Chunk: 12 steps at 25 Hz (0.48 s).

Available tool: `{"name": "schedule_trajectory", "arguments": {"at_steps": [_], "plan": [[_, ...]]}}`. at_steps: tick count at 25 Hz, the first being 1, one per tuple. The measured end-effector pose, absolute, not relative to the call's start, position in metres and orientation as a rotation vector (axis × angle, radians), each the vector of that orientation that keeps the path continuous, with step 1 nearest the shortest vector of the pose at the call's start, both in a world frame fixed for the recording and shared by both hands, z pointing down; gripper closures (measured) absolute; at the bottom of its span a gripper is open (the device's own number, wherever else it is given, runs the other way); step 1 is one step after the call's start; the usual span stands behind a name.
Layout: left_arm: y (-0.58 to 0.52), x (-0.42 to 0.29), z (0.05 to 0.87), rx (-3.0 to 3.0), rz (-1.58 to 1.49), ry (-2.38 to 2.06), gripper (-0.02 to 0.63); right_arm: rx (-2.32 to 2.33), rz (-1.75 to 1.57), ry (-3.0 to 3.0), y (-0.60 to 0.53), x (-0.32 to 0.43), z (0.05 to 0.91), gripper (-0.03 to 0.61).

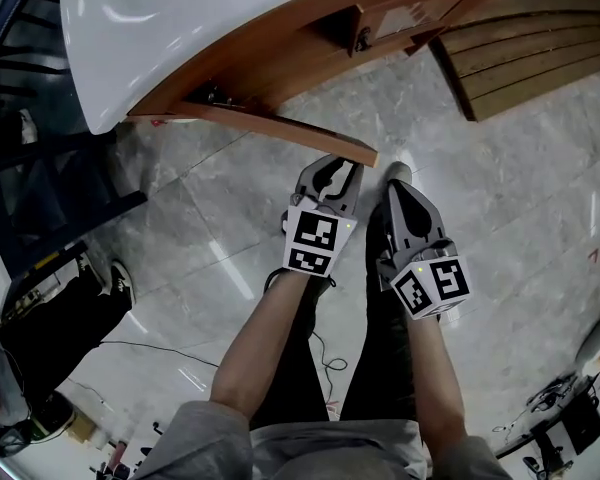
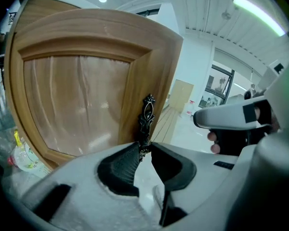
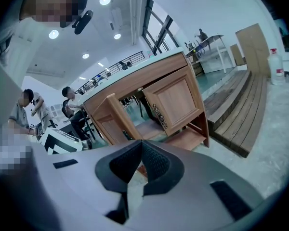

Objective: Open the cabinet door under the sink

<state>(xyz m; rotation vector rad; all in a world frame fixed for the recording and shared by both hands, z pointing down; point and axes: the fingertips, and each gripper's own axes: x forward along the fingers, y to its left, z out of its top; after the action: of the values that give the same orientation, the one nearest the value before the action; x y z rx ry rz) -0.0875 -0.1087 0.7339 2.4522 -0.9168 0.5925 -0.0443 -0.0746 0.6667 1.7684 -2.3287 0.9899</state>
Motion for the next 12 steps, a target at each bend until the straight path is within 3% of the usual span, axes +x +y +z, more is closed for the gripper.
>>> {"name": "schedule_trajectory", "arguments": {"at_steps": [12], "plan": [[-0.028,-0.163,0.741,2.564,0.736,-0.737,0.532,1.755,1.001,-2.313,-0.039,-0.108,0.678,0.571]]}}
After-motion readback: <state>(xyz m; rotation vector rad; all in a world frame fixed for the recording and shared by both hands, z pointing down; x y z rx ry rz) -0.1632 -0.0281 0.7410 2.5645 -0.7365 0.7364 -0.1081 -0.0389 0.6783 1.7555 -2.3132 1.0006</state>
